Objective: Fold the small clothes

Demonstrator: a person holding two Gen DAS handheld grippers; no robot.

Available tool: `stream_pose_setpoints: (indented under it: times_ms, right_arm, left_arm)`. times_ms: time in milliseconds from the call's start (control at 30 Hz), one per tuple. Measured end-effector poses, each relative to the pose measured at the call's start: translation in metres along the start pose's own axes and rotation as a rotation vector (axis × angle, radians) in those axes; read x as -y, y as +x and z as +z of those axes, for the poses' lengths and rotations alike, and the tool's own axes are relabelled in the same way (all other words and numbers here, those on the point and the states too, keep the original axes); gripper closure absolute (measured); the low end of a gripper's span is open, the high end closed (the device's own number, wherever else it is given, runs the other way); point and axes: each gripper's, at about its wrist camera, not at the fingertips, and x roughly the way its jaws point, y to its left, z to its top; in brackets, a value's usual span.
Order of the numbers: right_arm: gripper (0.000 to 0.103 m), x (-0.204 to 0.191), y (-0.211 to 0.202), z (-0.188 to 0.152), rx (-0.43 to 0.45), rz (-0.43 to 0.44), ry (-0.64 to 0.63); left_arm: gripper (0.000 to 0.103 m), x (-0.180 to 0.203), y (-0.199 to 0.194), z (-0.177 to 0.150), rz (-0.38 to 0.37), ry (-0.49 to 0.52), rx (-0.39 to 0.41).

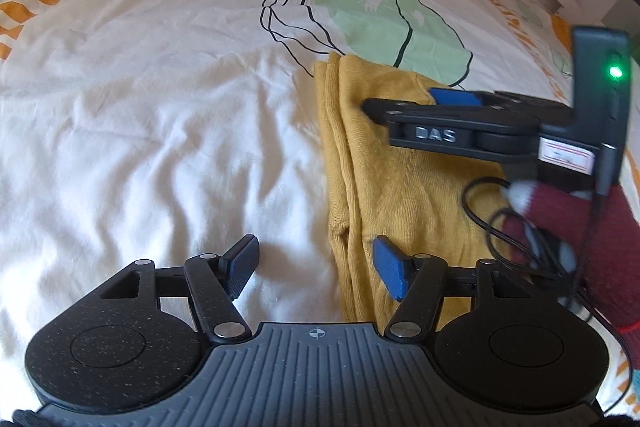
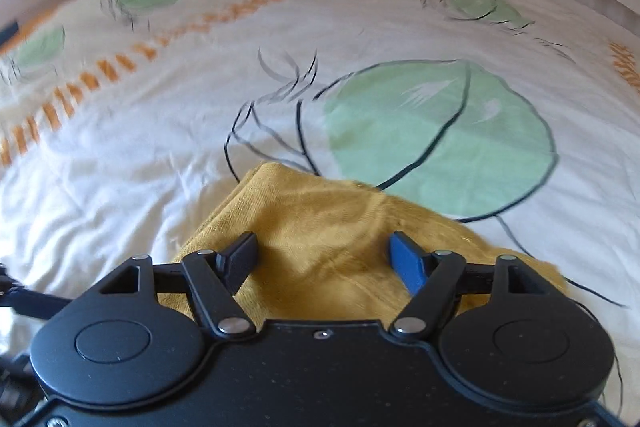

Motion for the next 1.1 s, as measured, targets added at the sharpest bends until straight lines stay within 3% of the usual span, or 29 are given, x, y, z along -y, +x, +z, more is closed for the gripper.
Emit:
stream_pose_setpoints:
  times_ms: [100, 267, 433, 567, 767, 933, 1100]
  right_arm:
    - [0.021, 0.003, -0.002, 0.004, 0.007, 0.032, 0.016]
    - [0.023, 0.035, -0.039, -0.002, 0.084, 0.093, 0.151]
    - [0.021, 0.086, -0.081, -0.028, 0.124, 0.082, 0.279]
    - [0.015, 0.124, -0.095, -0.054, 0.097, 0.071, 0.385]
    - [0.015, 0.148, -0.095, -0.087, 0.057, 0.088, 0.474]
    - [0.015, 0.146, -0.093, -0.092, 0.068, 0.116, 0.486]
    - [0.015, 0.152, -0.087, -0.092, 0.084, 0.204, 0.548]
  left_arm:
    - [0.042, 0.002, 0.001, 0.0, -0.011, 0.01, -0.001]
    - [0.042, 0.006, 0.002, -0.003, -0.048, 0.012, -0.009]
    - [0.042, 0.01, 0.005, -0.005, -0.074, 0.001, -0.02]
    - [0.042, 0.005, -0.003, -0.006, -0.131, -0.061, -0.019]
    - [0.042, -0.009, -0.016, -0.003, -0.132, -0.178, 0.055]
    - [0.042, -0.004, -0.026, 0.001, -0.132, -0.173, 0.128]
    - [0.042, 0.008, -0.002, -0.008, -0.154, -0.122, 0.0]
